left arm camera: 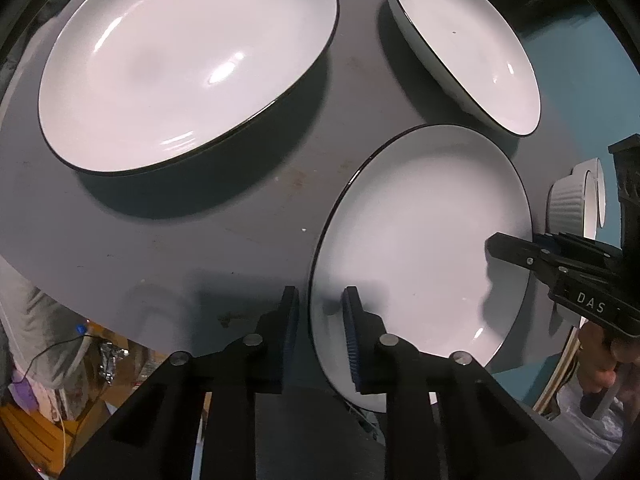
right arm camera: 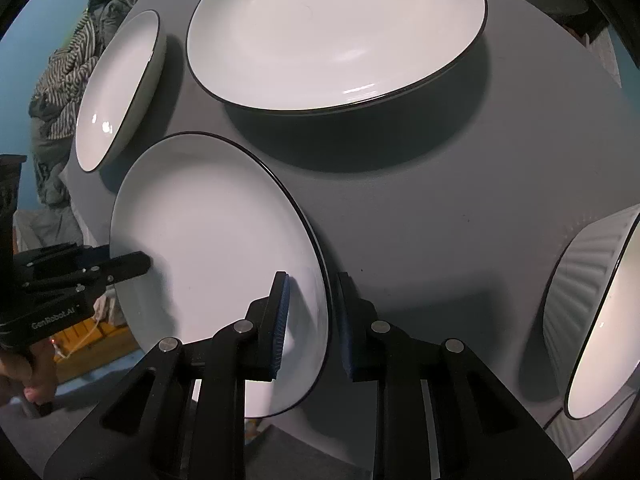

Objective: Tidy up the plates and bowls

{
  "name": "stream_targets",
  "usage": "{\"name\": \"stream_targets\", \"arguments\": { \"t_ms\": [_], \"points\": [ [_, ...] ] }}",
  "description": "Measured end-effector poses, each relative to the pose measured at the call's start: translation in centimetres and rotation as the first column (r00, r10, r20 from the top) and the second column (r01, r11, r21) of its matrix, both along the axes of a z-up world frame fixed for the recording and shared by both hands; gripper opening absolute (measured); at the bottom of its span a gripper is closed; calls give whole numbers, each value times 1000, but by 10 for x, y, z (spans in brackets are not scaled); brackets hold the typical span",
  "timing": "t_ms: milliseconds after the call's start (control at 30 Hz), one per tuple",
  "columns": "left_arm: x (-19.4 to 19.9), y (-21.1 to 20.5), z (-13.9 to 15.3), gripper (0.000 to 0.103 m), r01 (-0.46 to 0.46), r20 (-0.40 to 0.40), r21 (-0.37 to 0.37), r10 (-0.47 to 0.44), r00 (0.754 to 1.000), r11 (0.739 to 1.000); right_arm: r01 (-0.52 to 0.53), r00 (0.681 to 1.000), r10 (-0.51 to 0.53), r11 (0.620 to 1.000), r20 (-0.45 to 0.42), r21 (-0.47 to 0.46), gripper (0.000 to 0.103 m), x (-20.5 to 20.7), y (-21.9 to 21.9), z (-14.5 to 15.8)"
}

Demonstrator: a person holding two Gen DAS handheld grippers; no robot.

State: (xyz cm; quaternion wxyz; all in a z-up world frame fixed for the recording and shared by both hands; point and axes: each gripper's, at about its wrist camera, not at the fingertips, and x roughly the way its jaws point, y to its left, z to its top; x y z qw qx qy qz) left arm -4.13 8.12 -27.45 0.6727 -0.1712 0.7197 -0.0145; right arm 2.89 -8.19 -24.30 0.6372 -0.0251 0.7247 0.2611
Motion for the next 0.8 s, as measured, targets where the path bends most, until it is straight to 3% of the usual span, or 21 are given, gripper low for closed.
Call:
{"name": "stream_targets", "arguments": {
  "t_ms": [200,300,800],
  "points": [
    [-6,6,-6,16,6,-2,-18,-6,1000,1000,-3,1000,3,1000,-29,11,18,2,11,-9],
    [-2,7,-8,16,9,-2,-20,-9,1000,1000,0,999,1,1000,-37,24,17,4,-22,-2],
    [18,-11,8,15,33,-30,-9,-33,999,999,71,994,-69,997,-86,13,17,13,-35,-5]
  ]
}}
